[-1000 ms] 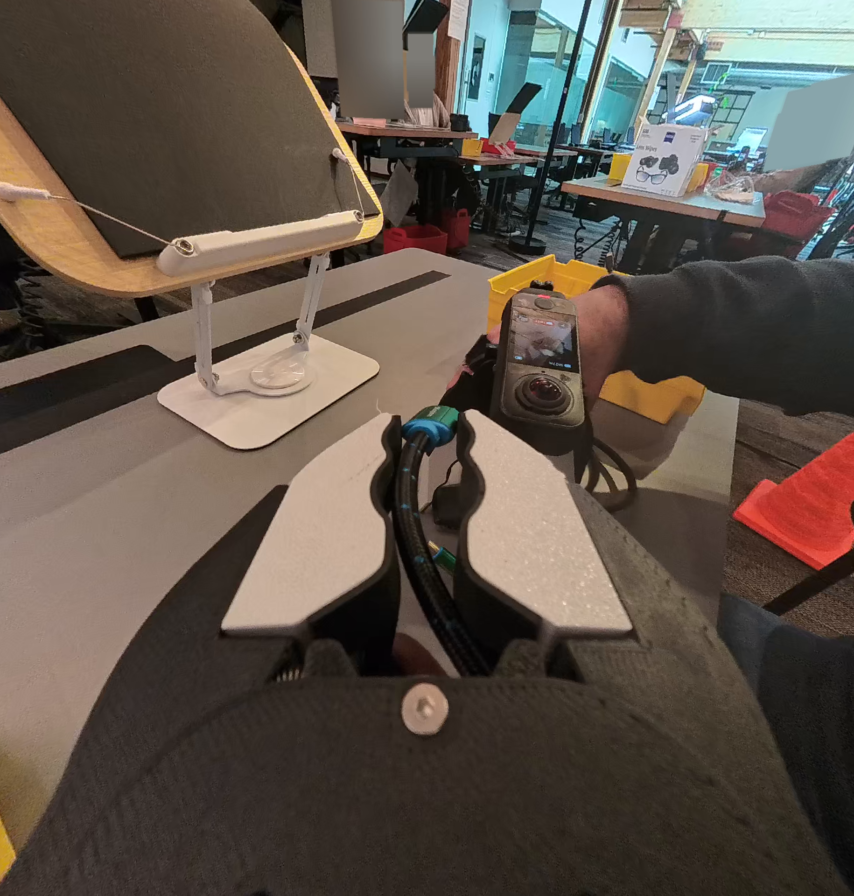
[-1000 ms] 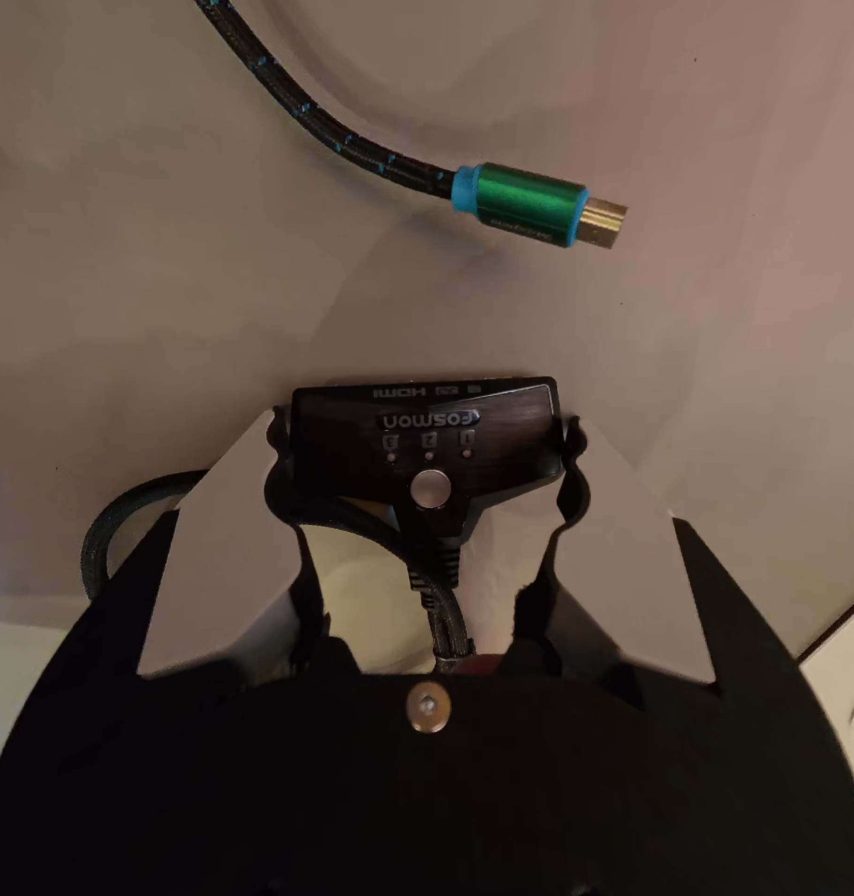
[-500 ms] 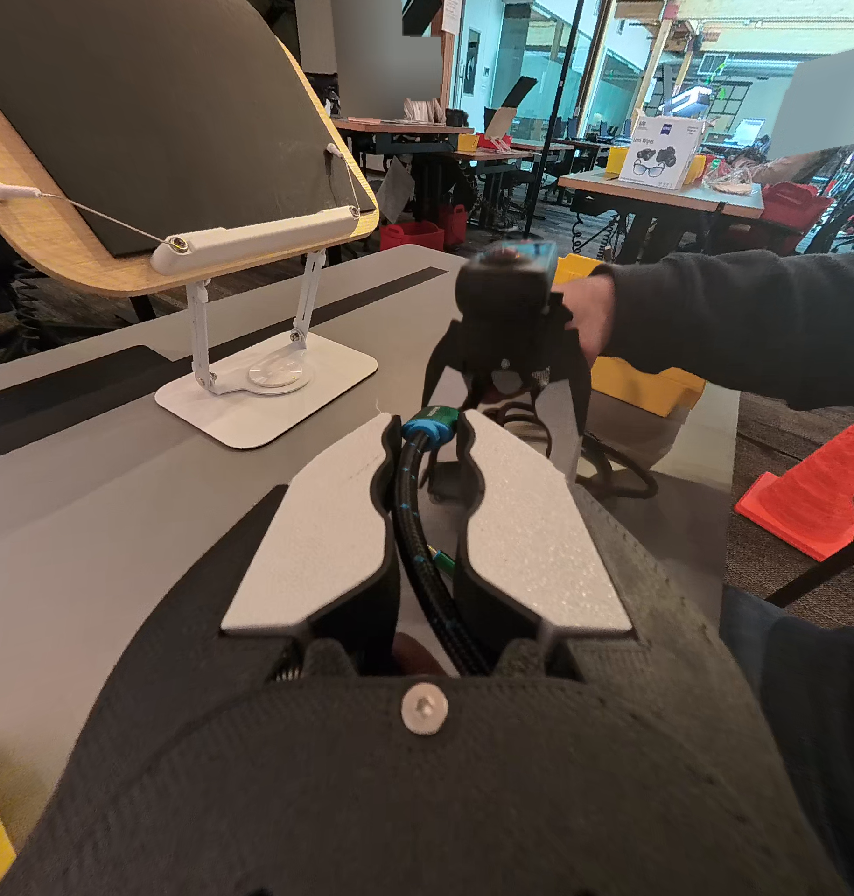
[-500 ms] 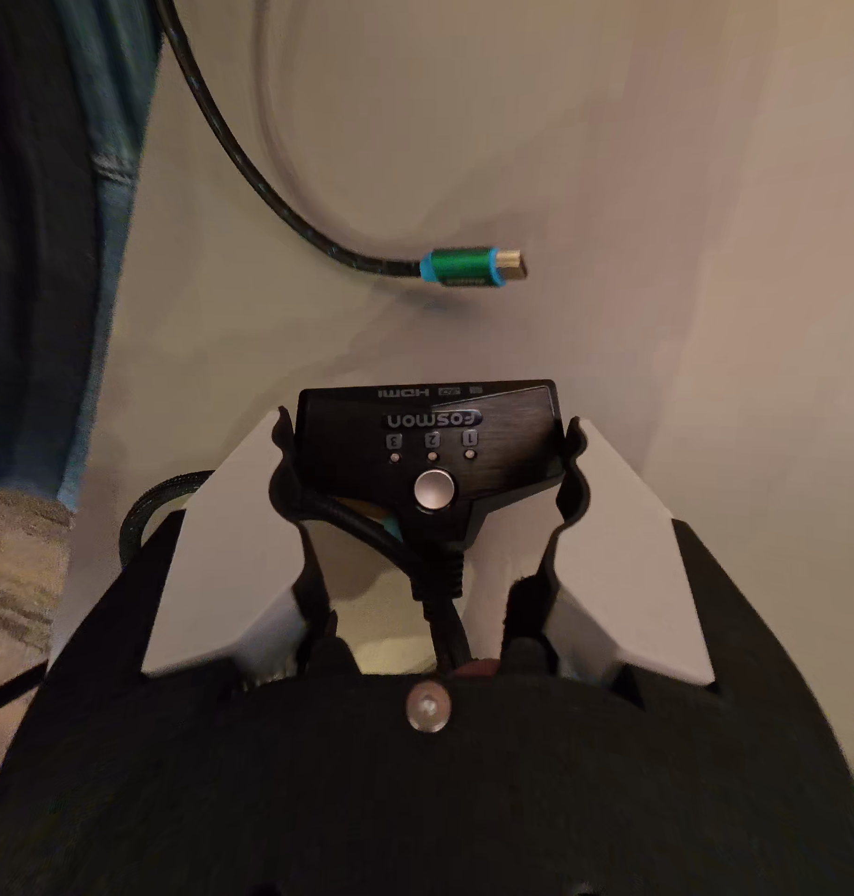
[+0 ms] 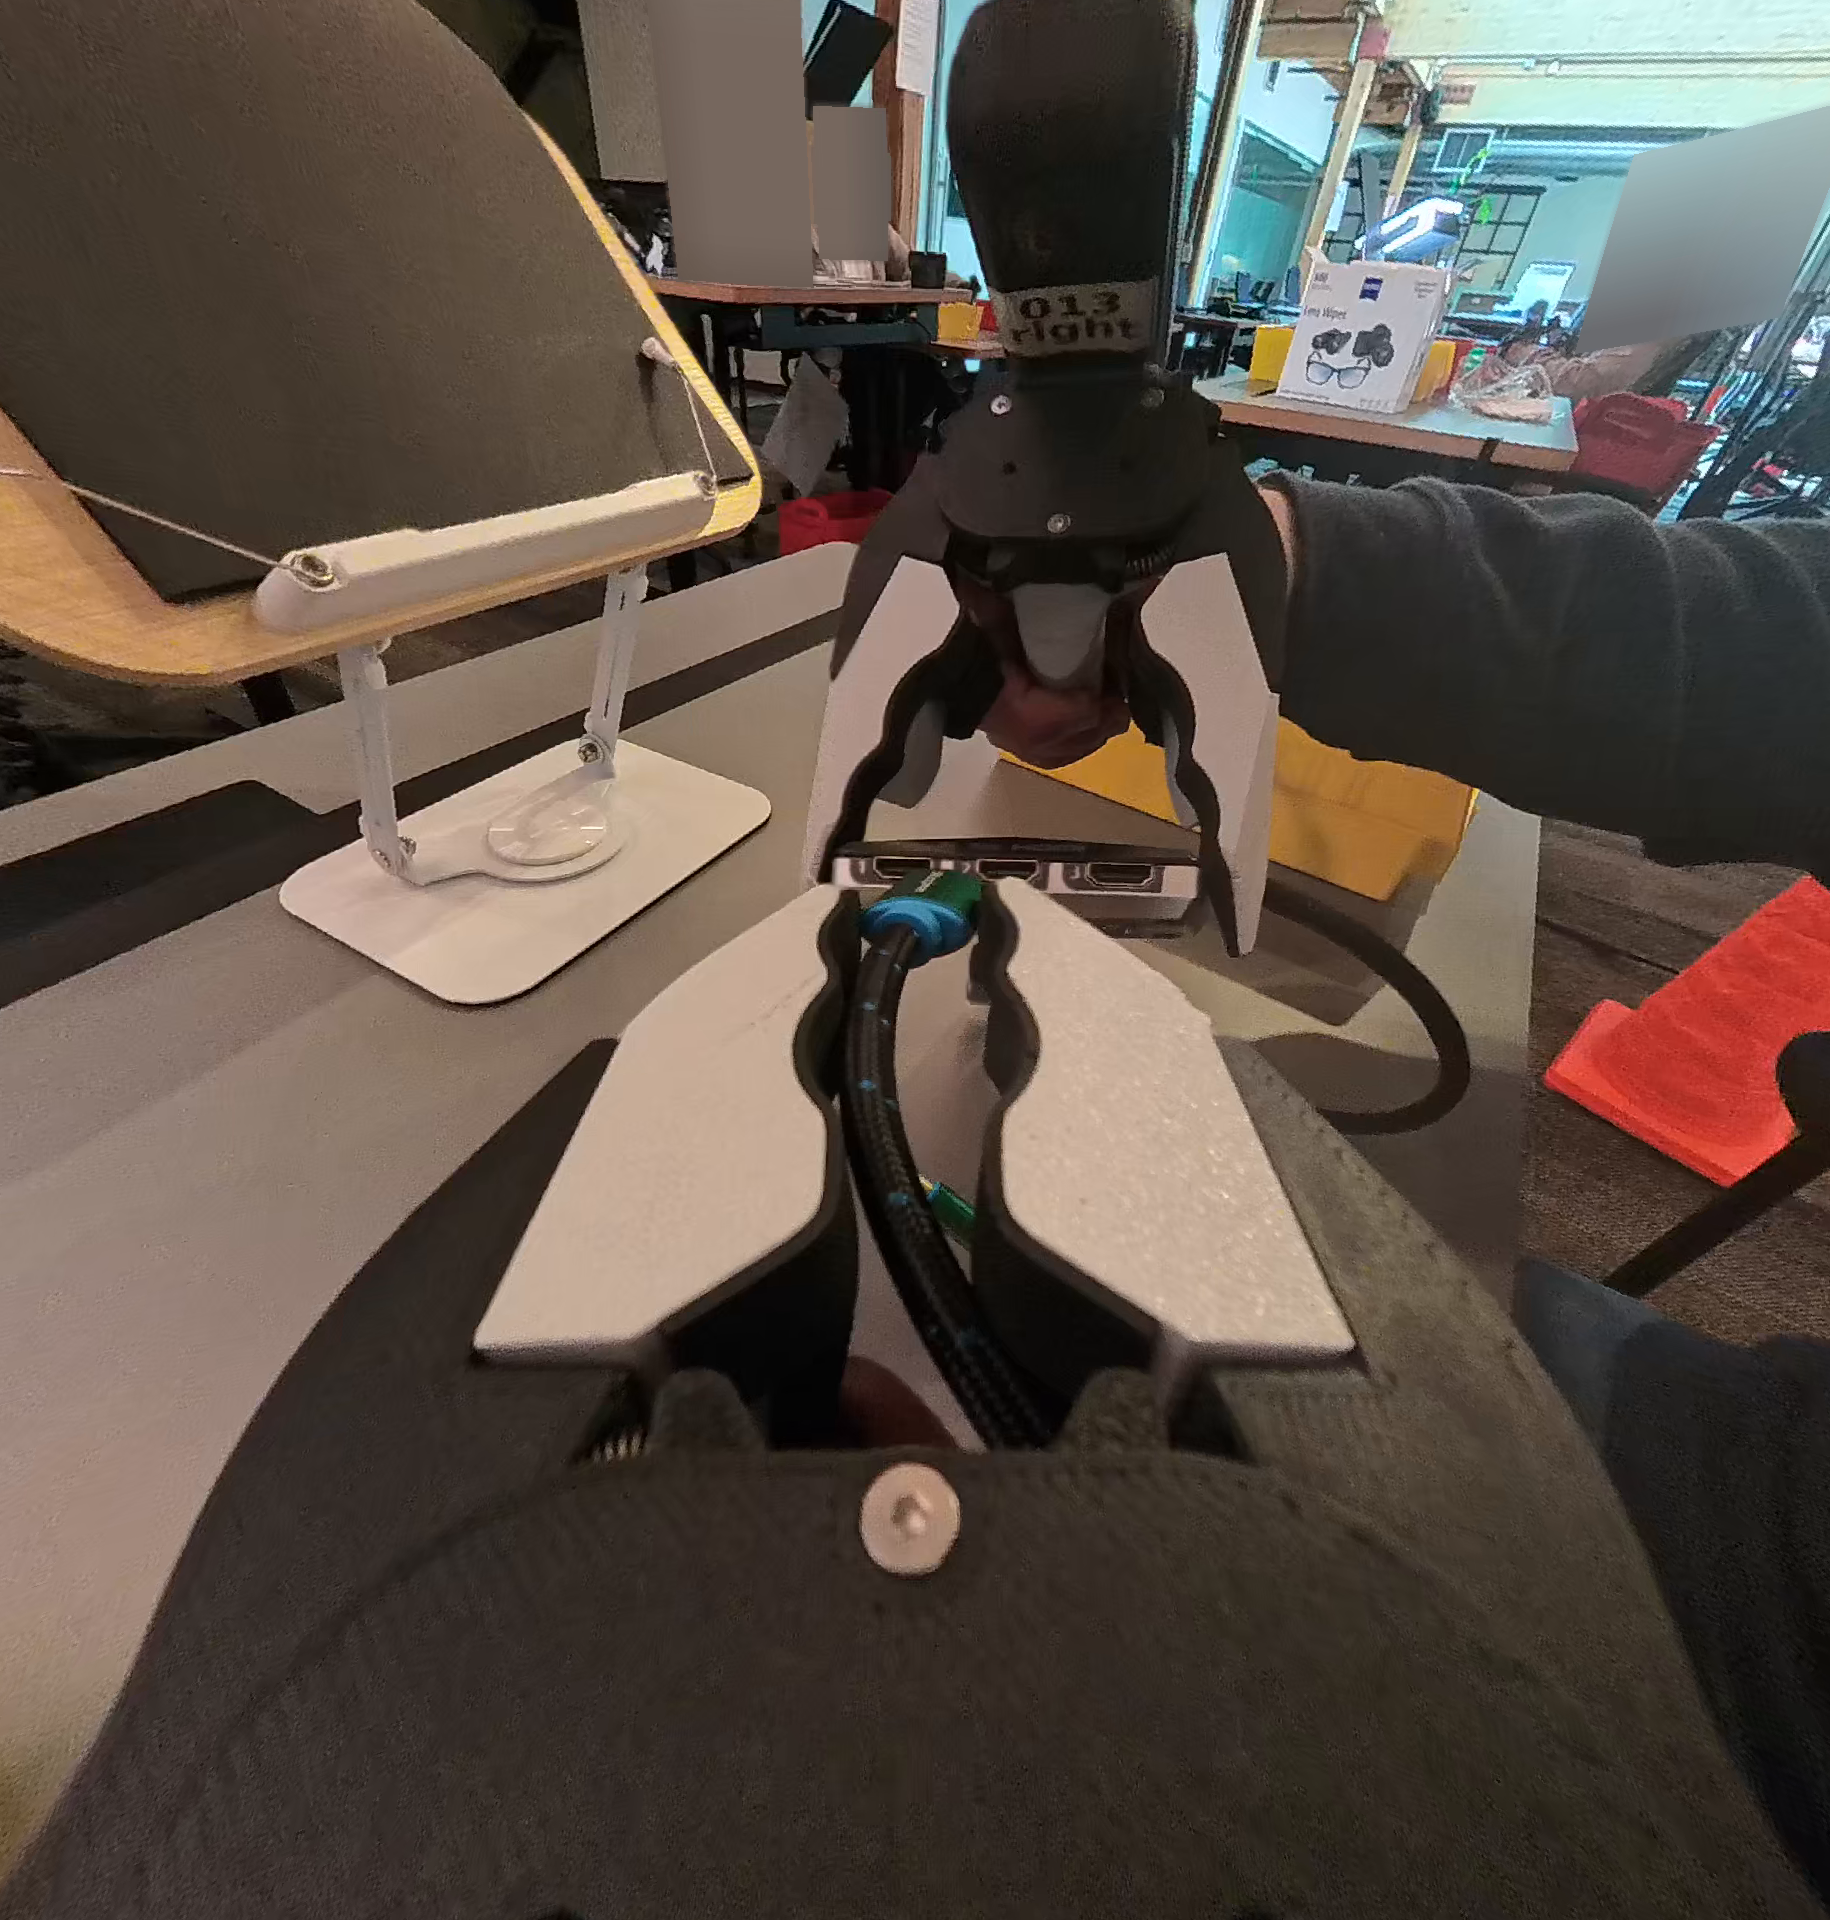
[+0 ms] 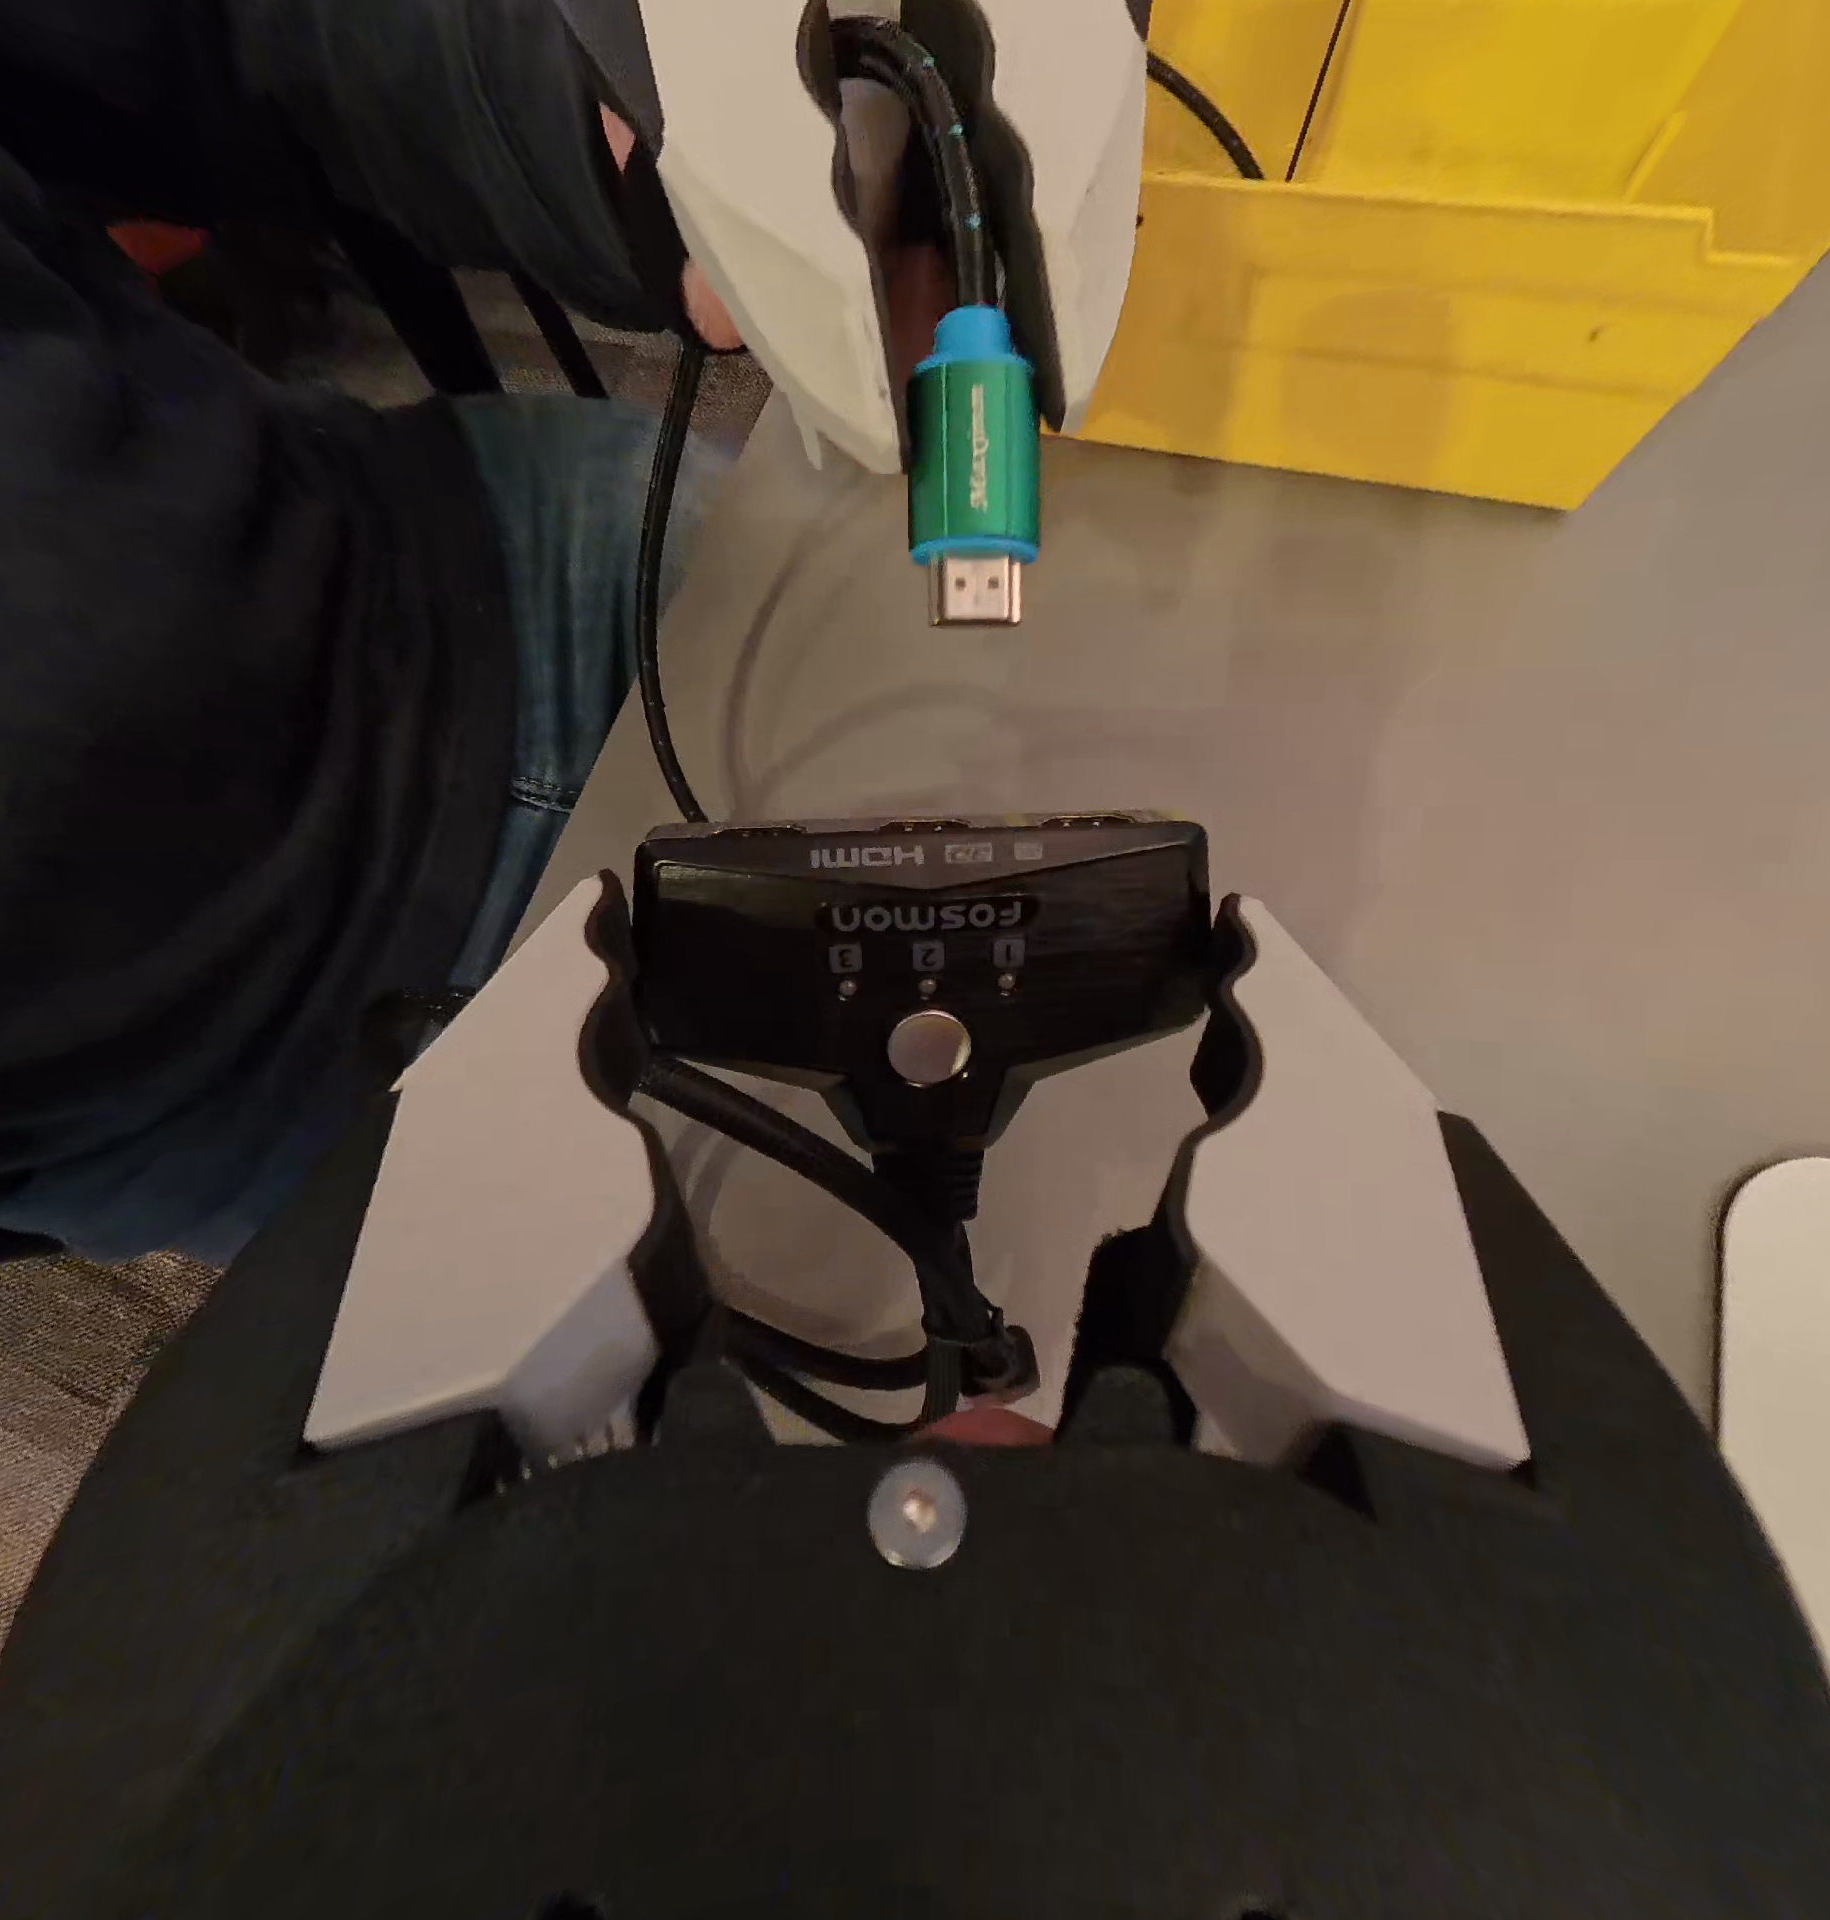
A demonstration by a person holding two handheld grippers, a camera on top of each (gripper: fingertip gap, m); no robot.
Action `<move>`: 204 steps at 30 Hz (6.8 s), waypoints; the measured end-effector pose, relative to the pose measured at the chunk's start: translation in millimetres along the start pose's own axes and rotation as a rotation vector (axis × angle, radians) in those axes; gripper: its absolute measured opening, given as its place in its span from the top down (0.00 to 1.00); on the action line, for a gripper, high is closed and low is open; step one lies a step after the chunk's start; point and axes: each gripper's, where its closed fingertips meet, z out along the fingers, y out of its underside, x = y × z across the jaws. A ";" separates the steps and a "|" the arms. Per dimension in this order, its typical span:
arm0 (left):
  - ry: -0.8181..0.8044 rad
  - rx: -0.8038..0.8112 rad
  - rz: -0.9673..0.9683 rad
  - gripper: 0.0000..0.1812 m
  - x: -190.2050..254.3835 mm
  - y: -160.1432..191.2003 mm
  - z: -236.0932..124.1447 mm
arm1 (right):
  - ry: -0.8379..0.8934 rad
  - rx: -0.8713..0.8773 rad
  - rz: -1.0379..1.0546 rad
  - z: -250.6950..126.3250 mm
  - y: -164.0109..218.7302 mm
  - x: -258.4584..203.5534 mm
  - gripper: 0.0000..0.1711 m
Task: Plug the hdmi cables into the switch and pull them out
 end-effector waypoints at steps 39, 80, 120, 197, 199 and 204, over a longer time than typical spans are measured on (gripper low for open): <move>-0.021 -0.207 0.114 0.88 10.8 16.1 8.7 | 0.061 -0.149 -0.046 17.4 -2.6 1.1 0.37; -0.016 -0.132 0.103 0.88 14.1 6.6 8.0 | 0.120 -0.152 -0.053 11.7 -9.4 1.2 0.37; -0.090 -0.165 0.092 0.88 -24.6 34.9 17.8 | 0.233 -0.434 0.068 50.7 115.0 23.5 0.37; 0.011 0.007 0.772 0.68 28.5 6.7 18.2 | -0.445 0.475 0.611 -2.3 -22.4 -35.9 0.96; 0.035 0.002 0.803 0.68 33.0 12.6 18.1 | -0.471 0.476 0.612 0.2 -24.0 -41.2 0.96; 0.092 -0.002 0.883 0.74 54.6 18.4 15.5 | -0.535 0.437 0.632 11.8 -21.9 -53.6 0.96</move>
